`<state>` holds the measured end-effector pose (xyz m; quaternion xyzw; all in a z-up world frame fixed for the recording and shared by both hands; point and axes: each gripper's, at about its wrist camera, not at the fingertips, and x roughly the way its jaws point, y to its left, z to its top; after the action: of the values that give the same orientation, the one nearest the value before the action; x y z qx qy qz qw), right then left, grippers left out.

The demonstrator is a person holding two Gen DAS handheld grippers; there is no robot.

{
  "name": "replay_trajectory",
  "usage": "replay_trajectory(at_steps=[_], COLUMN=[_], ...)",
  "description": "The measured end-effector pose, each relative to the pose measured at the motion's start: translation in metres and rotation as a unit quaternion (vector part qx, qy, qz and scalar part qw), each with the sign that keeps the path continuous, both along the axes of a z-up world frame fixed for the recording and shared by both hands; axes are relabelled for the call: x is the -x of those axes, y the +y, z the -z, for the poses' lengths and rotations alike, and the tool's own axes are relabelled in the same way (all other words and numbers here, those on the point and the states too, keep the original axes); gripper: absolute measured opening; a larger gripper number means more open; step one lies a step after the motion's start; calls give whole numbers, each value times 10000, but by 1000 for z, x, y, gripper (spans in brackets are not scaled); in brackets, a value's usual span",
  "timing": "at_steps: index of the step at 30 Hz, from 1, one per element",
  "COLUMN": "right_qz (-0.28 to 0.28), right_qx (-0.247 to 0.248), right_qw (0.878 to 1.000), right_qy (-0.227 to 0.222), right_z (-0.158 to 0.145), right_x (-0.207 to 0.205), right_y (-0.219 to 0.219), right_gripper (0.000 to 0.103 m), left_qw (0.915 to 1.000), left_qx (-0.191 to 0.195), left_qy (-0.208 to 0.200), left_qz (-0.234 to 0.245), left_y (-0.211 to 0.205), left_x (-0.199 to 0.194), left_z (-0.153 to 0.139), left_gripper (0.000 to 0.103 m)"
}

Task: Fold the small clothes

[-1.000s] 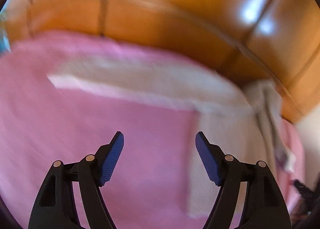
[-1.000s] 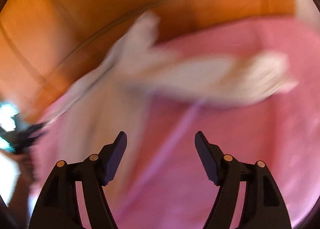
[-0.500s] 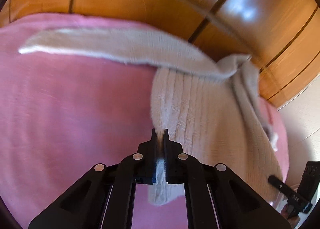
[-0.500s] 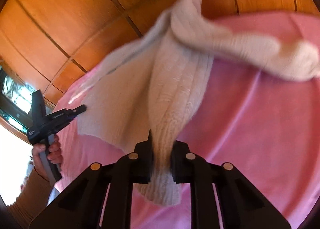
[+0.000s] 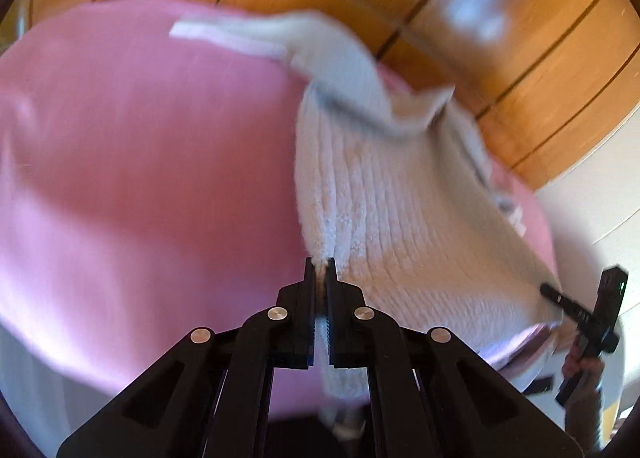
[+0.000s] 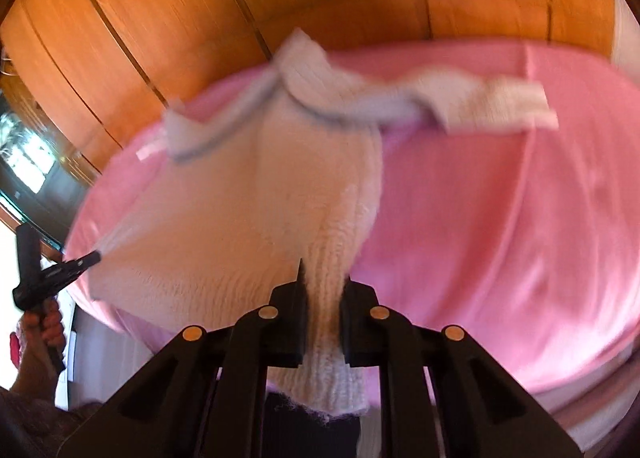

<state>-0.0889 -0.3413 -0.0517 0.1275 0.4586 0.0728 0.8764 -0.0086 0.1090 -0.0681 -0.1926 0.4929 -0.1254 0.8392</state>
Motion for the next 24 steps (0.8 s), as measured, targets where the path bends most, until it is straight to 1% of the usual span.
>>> replay_trajectory(at_steps=[2, 4, 5, 6, 7, 8, 9, 10, 11, 12, 14, 15, 17, 18, 20, 21, 22, 23, 24], right_qz=[77, 260, 348, 489, 570, 672, 735, 750, 731, 666, 467, 302, -87, -297, -562, -656, -748, -795, -843], right_qx=[222, 242, 330, 416, 481, 632, 750, 783, 757, 699, 571, 497, 458, 389, 322, 342, 370, 331, 233], right_qw=[9991, 9979, 9971, 9963, 9958, 9951, 9942, 9941, 9944, 9952, 9968, 9977, 9985, 9985, 9978, 9972, 9965, 9963, 9962], right_qy=[346, 546, 585, 574, 523, 368, 208, 81, -40, -182, -311, -335, -302, -228, -102, -80, -81, -64, -3], right_z=[30, 47, 51, 50, 47, 39, 32, 25, 19, 12, 10, 10, 17, 23, 34, 38, 42, 45, 48], right_x=[3, 2, 0, -1, 1, 1, -1, -1, -5, -11, -22, -27, -47, -57, -67, -73, -79, -84, -93], right_y=[1, -5, -7, -10, -12, -12, -11, -8, -5, 4, 26, 38, 72, 90, 116, 124, 134, 139, 144], right_gripper=[11, 12, 19, 33, 42, 50, 55, 59, 65, 66, 67, 68, 68, 68, 68, 68, 68, 68, 68], left_qw=[9998, 9995, 9994, 9992, 9985, 9967, 9919, 9872, 9825, 9797, 9717, 9666, 9535, 9498, 9384, 9336, 9244, 9184, 9107], left_qx=[31, -14, -52, -204, -397, -665, -1025, -1233, -1394, -1481, -1734, -1896, -2348, -2482, -2954, -3124, -3414, -3587, -3783], left_qy=[214, 326, 329, 234, 157, 45, -127, -289, -428, -491, -556, -543, -592, -616, -872, -947, -1067, -1172, -1309], left_qz=[-2, -41, -133, -267, -338, -456, -736, -968, -1161, -1255, -1505, -1636, -1795, -1800, -1565, -1477, -1325, -1186, -1019], left_y=[-4, -8, -6, -1, 3, 8, 20, 30, 43, 50, 70, 79, 93, 99, 98, 99, 95, 90, 85], left_x=[16, 20, 17, 12, 8, 2, -9, -17, -27, -35, -65, -78, -112, -119, -151, -158, -173, -186, -200], left_z=[17, 30, 31, 28, 24, 19, 12, 5, 1, -1, -4, -4, -1, -1, -4, -5, -6, -8, -8], left_gripper=[3, 4, 4, 5, 18, 26, 45, 53, 53, 53, 53, 53, 53, 53, 53, 53, 53, 53, 53])
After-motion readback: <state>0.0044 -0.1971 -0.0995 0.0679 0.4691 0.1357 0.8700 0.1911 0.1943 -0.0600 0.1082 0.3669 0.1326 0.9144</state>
